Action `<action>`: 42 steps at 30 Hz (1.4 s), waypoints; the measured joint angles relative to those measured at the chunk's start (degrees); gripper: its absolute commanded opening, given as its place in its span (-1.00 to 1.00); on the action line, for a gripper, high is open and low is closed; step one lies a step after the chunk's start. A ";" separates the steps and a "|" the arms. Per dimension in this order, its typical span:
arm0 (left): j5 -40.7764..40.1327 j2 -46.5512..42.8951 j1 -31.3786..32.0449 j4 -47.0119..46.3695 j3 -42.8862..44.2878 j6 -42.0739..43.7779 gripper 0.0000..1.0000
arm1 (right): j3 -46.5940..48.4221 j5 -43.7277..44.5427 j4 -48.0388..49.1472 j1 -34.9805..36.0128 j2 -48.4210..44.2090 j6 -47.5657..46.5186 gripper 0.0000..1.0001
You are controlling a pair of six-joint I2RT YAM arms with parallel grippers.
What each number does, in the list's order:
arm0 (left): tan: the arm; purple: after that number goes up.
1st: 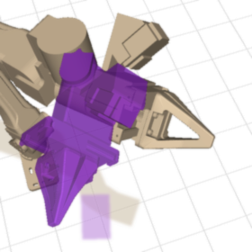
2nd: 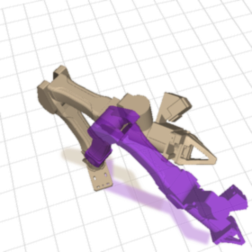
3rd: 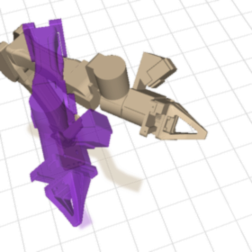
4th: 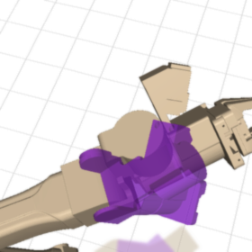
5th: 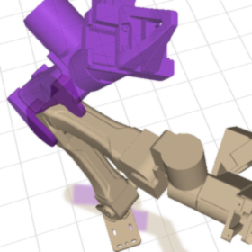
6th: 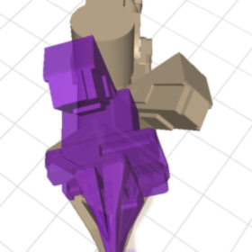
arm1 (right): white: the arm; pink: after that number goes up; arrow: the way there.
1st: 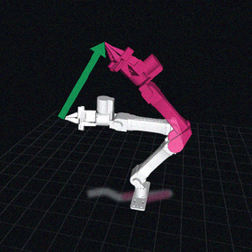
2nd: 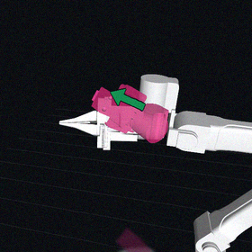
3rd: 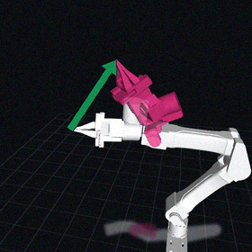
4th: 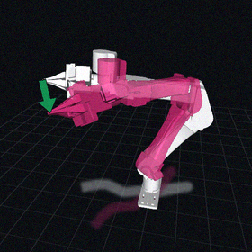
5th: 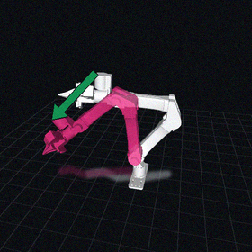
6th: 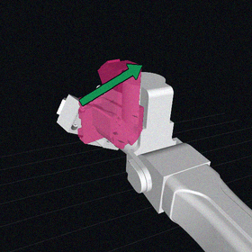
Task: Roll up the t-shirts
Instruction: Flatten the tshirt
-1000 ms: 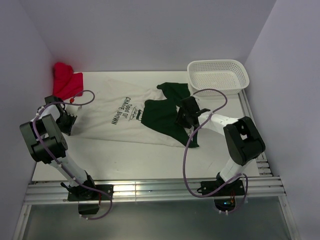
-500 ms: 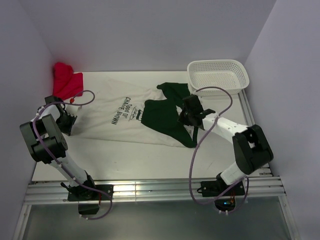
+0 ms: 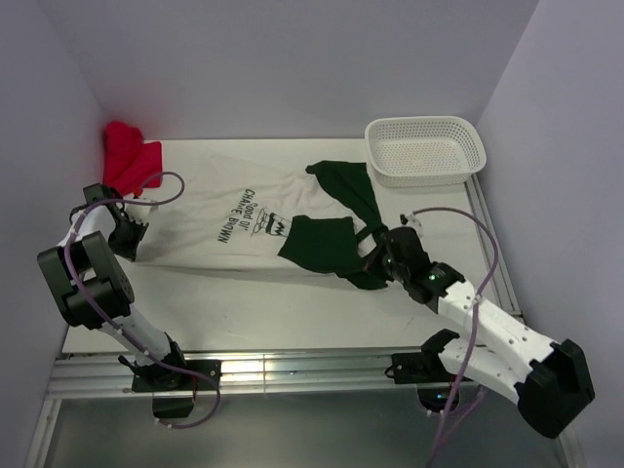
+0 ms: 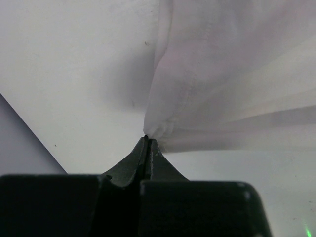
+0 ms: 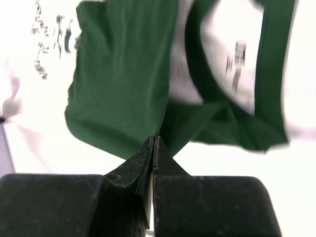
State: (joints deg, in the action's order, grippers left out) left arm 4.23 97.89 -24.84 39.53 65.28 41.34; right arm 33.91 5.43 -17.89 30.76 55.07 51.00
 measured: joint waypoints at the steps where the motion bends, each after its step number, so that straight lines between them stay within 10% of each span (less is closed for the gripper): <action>1: 0.00 -0.59 0.00 -0.02 -0.37 0.04 -0.99 | -1.55 0.44 -0.79 1.51 -2.32 1.33 -1.00; 9: -0.04 -3.65 -0.15 0.24 -3.39 2.71 -0.99 | -10.60 6.40 -7.32 19.21 -13.99 16.98 -1.00; 19: -0.83 -4.33 -2.16 0.44 -5.42 6.69 -0.99 | -8.63 12.09 -12.22 37.48 1.92 32.79 -1.00; 28: -1.77 -4.31 -2.40 0.44 -6.23 7.69 -0.96 | -8.63 13.70 -17.88 44.54 -1.81 43.39 -0.98; 33: -1.75 -4.17 -2.47 0.63 -6.21 8.04 -0.61 | -9.94 13.64 -19.23 48.39 -3.19 48.39 -0.15; 42: -1.77 -3.78 -2.95 1.88 -4.70 8.76 -0.42 | -4.46 19.04 -28.83 49.07 -5.53 50.97 0.14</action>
State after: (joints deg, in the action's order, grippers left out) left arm 2.46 94.11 -27.79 41.41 60.58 50.11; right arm 29.45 24.47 -46.72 79.83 49.54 101.97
